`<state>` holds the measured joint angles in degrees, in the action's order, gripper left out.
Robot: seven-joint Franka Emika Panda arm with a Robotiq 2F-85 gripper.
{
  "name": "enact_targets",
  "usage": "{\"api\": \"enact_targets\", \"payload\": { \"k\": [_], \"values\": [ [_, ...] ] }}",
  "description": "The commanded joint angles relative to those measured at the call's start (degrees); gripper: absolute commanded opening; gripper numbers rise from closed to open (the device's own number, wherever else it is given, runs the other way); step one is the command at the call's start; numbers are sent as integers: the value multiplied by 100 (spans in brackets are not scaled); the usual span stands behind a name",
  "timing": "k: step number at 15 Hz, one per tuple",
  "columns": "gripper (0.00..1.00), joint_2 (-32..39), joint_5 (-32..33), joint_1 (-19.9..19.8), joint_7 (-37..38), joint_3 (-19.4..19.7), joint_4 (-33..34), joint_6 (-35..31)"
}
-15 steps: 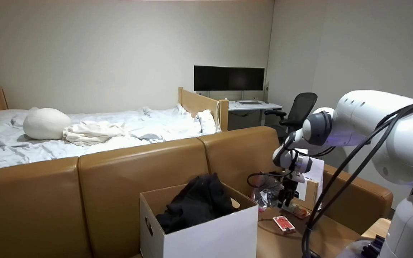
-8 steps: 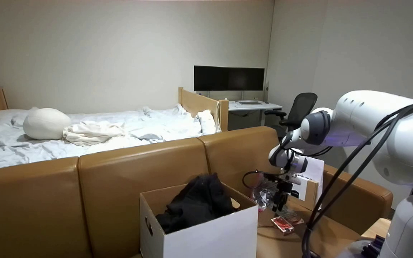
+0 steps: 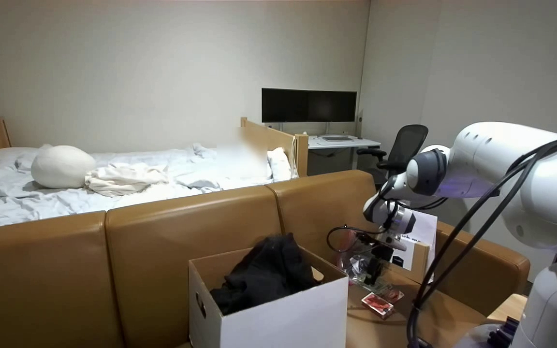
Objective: Pick up the packet and the card box and put them in the storage box
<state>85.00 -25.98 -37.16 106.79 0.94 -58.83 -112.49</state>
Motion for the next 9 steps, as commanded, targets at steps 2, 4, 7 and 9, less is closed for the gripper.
{"api": "enact_targets", "payload": {
  "k": [2, 4, 7, 9],
  "values": [
    [100, -4, -362, -337, -1019, -118, 46, -161],
    [100, -5, -344, -359, -1562, -127, 31, -372],
    [100, -149, -214, -408, -2300, -250, -144, -555],
    [100, -191, -295, -434, -2512, -286, -184, -873]
  ]
}}
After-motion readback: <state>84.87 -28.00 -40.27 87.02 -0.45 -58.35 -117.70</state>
